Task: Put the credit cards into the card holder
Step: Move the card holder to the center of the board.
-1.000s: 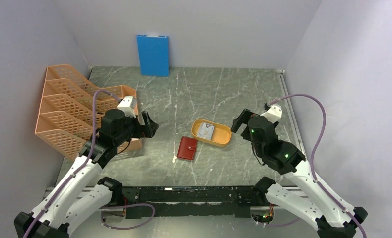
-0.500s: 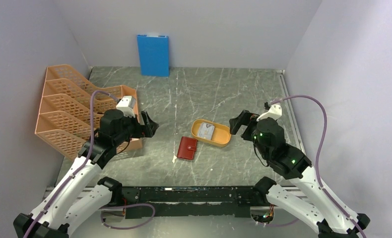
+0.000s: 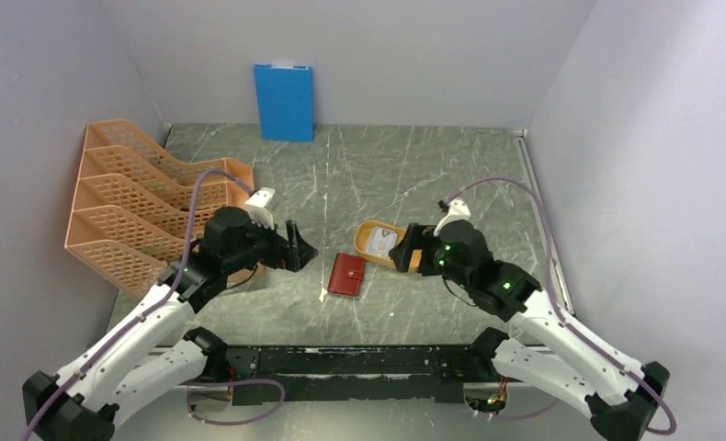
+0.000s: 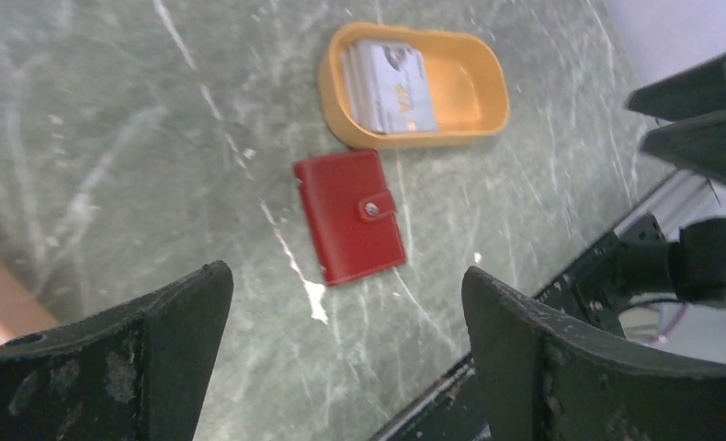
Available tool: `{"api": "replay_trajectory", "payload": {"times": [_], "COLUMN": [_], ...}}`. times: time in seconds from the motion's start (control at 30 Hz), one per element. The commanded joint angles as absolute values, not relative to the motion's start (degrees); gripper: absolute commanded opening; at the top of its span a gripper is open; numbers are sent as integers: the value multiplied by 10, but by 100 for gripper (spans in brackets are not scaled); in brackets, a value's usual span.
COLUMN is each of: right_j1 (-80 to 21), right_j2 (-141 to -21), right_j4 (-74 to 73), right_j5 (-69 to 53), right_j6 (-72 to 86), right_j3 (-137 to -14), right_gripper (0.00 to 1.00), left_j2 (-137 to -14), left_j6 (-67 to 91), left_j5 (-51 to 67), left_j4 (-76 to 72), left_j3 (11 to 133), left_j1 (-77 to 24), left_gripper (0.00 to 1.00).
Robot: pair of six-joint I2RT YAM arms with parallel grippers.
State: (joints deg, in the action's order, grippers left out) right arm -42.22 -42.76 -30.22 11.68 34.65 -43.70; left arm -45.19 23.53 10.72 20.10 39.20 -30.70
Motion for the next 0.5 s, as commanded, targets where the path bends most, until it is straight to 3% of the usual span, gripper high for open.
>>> {"api": "replay_trajectory", "payload": {"times": [0.0,0.17,0.47], "right_j1": [-488,-588,-611], "right_j2": [-461,-516,-528], "right_j4": [-266,-253,-182], "right_j5": [110,172,157], "right_j6": [403,461,560], "right_j3": [-409,-405,-330], "right_gripper": [89,89,85], "left_j2": [-489,-550,-680], "left_j6": [280,322,387], "left_j5": [97,38,11], "left_j4": [166,153,115], "left_j3": [373,373,370], "left_j1": [-382,-475,-505], "left_gripper": [98,98,88]}}
